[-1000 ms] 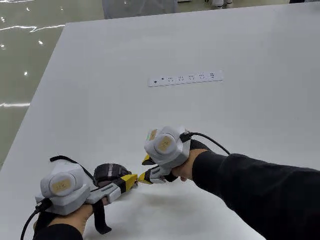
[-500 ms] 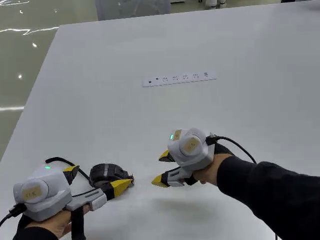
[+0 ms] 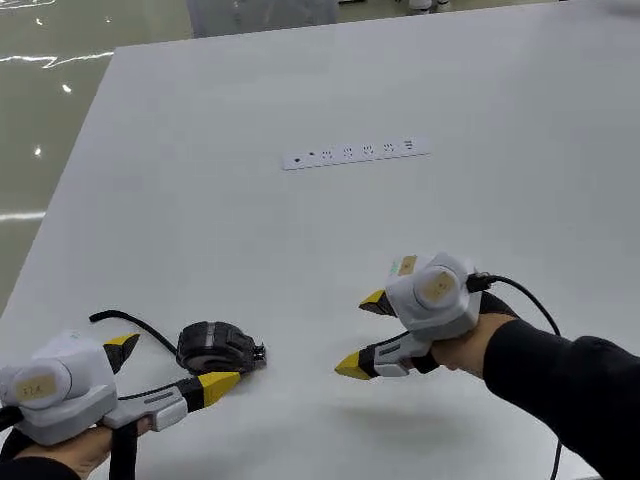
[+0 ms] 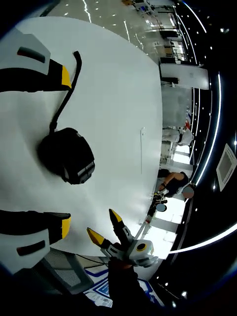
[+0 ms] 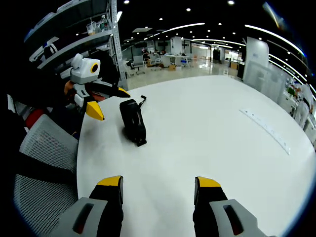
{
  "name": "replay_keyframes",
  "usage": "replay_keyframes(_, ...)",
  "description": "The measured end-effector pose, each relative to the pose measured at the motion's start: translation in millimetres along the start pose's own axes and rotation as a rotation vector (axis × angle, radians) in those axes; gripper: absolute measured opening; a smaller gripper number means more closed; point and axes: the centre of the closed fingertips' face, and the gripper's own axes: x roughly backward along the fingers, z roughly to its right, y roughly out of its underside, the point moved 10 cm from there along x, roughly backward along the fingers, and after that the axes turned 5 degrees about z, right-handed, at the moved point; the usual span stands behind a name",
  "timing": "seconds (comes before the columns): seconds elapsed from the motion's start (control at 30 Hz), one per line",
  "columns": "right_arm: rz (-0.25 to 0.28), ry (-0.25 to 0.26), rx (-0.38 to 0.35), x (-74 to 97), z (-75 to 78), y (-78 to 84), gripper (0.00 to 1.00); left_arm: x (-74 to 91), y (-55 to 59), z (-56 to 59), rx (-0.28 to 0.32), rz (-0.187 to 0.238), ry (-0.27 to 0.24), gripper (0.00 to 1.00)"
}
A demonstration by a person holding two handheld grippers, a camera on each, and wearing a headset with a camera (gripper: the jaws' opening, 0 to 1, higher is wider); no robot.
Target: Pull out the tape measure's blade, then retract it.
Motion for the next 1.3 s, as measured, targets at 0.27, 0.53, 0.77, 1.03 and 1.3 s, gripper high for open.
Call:
replay_keyframes(0.27,0.026,0.051,-0.035,25.3,9.7,8.9,0.63,5.9,-0.8,2.4,-0.105,-0.060,0.033,0.99)
replay_keyframes(0.53,0.025,0.084,-0.057,47.1,11.9,27.0,0.67,10.6,-3.8,1.6,-0.117,-0.049,0.065,0.99)
replay_keyframes(0.77,0.015,0.117,-0.065,67.2,16.0,40.0,0.72,16.9,-3.8,-6.9,-0.165,-0.041,0.058,0.99)
replay_keyframes(1.03,0.009,0.137,-0.099,88.3,17.9,63.9,0.82,27.2,-1.4,-21.5,-0.166,-0.053,0.033,0.99)
replay_keyframes(1.3,0.016,0.178,-0.124,111.8,23.6,74.2,0.87,36.6,2.3,-22.6,-0.173,-0.118,0.066,0.99)
